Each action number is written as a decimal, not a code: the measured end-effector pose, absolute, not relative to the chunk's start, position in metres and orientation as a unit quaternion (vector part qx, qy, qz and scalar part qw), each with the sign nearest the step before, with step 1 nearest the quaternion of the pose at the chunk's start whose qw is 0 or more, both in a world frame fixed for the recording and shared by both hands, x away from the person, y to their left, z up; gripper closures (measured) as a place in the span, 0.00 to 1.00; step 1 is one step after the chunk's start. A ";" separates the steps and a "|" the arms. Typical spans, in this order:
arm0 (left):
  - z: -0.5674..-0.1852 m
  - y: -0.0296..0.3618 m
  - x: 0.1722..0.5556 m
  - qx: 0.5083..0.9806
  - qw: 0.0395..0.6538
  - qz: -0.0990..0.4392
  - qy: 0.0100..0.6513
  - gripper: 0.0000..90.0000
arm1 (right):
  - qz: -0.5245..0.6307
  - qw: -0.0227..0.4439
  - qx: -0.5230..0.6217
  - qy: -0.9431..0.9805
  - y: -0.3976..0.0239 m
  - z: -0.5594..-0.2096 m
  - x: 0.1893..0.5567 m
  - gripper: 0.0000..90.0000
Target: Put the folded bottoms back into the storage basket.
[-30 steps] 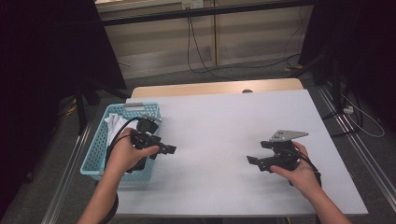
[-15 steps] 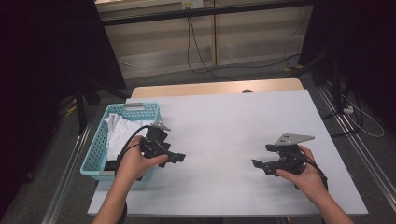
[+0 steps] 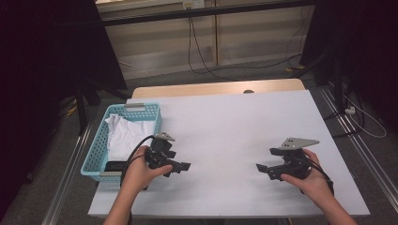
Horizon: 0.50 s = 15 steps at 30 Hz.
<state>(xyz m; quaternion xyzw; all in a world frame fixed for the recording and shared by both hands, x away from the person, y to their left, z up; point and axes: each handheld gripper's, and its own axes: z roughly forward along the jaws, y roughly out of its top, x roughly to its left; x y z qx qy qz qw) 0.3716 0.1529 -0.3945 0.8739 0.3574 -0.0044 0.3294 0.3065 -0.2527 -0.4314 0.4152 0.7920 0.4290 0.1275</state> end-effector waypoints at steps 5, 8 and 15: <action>-0.400 0.155 0.367 0.873 0.334 -0.005 0.354 0.22 | 0.425 0.130 0.414 0.795 -0.256 -0.432 0.304 0.18; -0.402 0.156 0.365 0.873 0.339 -0.005 0.352 0.22 | 0.426 0.129 0.416 0.793 -0.257 -0.433 0.303 0.18; -0.409 0.160 0.362 0.869 0.346 -0.008 0.352 0.21 | 0.425 0.128 0.414 0.794 -0.259 -0.435 0.300 0.18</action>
